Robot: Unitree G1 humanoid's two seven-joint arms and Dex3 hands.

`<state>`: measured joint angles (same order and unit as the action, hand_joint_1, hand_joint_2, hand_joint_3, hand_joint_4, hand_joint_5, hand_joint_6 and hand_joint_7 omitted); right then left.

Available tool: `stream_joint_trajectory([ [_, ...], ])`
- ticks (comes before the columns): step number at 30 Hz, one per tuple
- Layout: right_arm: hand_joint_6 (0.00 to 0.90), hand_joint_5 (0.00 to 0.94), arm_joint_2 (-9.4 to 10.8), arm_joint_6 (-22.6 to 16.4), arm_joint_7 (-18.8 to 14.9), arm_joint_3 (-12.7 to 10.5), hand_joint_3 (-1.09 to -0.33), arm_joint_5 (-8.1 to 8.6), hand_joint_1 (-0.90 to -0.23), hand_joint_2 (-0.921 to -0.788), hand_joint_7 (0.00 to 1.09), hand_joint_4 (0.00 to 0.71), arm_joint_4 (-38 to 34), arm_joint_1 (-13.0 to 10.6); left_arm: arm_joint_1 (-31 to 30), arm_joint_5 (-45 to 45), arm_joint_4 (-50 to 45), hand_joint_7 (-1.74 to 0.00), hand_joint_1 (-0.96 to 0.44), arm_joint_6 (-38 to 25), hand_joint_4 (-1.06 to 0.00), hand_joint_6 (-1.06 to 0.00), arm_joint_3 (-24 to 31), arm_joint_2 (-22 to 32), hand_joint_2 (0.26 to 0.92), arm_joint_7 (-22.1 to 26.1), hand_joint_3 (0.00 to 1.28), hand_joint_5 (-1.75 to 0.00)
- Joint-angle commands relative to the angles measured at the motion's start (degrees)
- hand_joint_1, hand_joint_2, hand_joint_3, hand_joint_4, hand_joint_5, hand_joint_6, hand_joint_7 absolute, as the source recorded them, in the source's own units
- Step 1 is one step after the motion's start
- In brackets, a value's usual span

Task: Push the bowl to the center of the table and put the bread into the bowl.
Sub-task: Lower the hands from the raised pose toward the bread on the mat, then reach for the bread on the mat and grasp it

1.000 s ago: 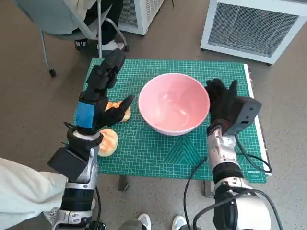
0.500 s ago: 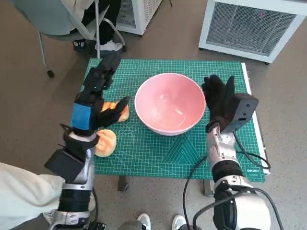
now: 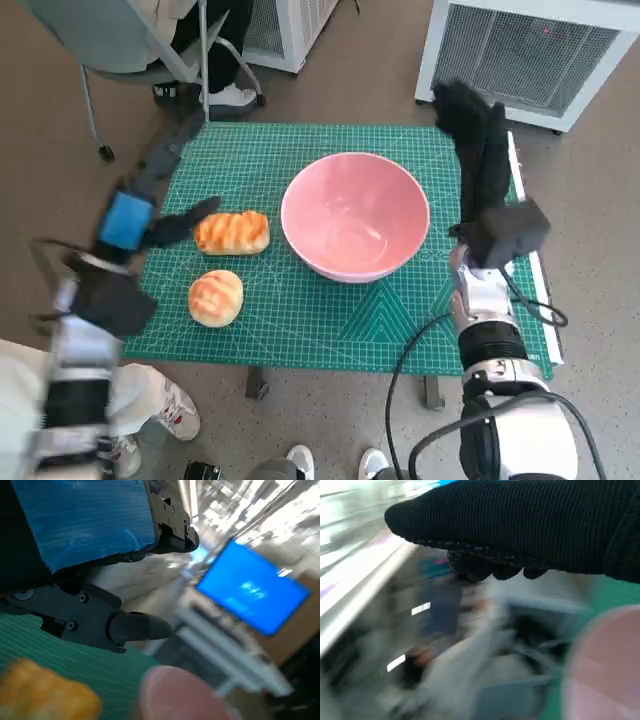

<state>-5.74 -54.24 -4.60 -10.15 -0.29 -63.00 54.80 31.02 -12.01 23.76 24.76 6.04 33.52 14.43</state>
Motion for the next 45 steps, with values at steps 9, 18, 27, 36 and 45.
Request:
stream_joint_trajectory([
  [9,-0.001,0.028,-0.5,-11.7,-10.7,6.1,-0.871,3.41,-0.635,-0.921,0.79,0.323,12.0,-5.2,11.3,-7.9,5.7,-0.03,-0.34,-15.2,-0.13,-0.26,-9.6,5.2,0.853,9.1,0.0,0.0],
  [18,-0.001,0.034,0.2,-9.7,-12.5,8.6,-0.879,5.18,-0.627,-0.921,0.84,0.323,19.4,-9.0,18.4,-12.4,15.9,-0.02,-0.3,-17.7,-0.11,-0.26,-16.7,3.3,0.813,12.4,0.0,0.0],
  [27,-0.001,0.041,0.4,-9.4,-12.1,9.4,-0.874,4.57,-0.631,-0.921,0.81,0.321,22.1,-10.5,23.8,-14.1,24.3,-0.01,-0.16,-20.0,-0.1,-0.26,-21.0,0.6,0.803,15.1,0.0,0.0],
  [36,-0.001,0.047,-0.2,-9.8,-12.1,9.4,-0.884,4.63,-0.621,-0.921,0.81,0.32,22.3,-10.8,27.3,-18.2,29.3,0.0,-0.02,-22.7,-0.06,-0.23,-26.0,-1.2,0.796,15.8,0.0,0.0],
  [45,-0.001,0.051,-0.3,-9.7,-12.0,9.3,-0.891,4.86,-0.617,-0.921,0.8,0.315,22.5,-11.3,28.7,-19.7,32.8,0.0,-0.01,-22.7,-0.01,-0.18,-28.4,-2.7,0.756,15.9,0.0,0.0],
])
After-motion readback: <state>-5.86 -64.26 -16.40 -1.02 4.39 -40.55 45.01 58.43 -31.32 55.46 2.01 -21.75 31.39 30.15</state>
